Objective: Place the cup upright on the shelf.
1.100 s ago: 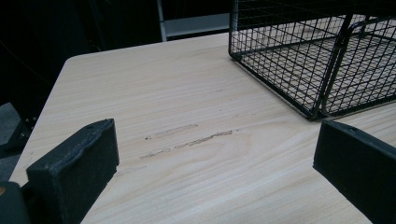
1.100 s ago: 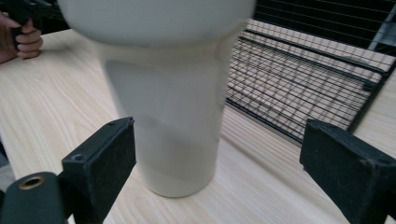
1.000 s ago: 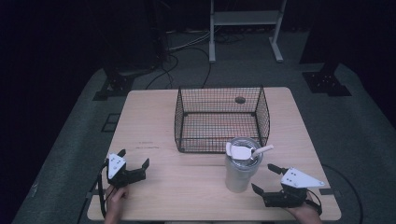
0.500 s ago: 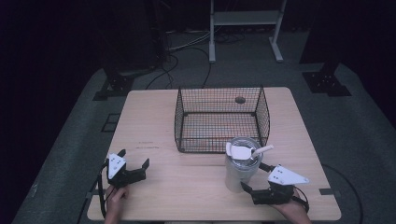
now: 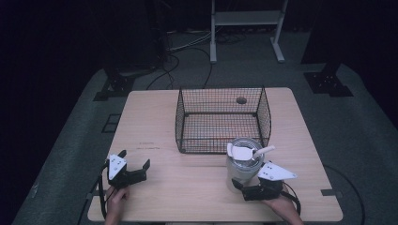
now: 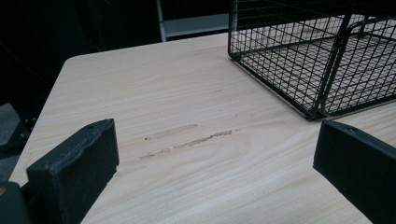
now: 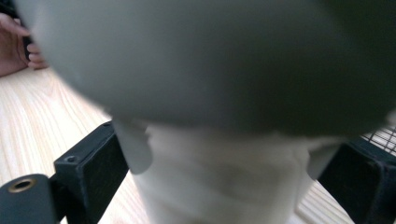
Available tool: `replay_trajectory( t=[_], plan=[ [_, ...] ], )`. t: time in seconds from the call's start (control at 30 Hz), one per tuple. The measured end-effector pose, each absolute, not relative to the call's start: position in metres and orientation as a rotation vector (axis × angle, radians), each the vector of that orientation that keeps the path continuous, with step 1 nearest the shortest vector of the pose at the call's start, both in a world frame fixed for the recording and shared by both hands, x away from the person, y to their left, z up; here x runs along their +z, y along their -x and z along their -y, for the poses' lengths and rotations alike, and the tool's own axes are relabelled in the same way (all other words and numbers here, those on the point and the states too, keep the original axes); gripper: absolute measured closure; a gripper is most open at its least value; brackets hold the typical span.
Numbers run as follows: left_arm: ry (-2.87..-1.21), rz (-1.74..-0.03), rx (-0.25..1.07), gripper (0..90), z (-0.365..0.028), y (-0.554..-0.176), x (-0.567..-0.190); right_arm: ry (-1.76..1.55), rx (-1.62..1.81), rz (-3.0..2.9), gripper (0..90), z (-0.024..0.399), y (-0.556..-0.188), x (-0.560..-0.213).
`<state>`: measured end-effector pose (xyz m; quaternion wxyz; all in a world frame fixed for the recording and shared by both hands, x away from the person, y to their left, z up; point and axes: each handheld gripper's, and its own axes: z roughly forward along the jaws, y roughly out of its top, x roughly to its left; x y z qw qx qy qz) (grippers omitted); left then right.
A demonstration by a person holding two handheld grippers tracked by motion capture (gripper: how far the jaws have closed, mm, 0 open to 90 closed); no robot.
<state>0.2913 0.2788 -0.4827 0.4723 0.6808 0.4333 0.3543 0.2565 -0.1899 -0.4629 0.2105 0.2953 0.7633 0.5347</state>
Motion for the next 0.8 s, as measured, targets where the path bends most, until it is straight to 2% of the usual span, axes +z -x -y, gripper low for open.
replay_trajectory(
  t=[0.8],
  plan=[
    [-1.665,-1.061,0.866,0.0,-0.2791,-0.2914,-0.4826,-0.787,1.528,-2.072,8.7,0.1851,-0.2604,-0.4644]
  ],
)
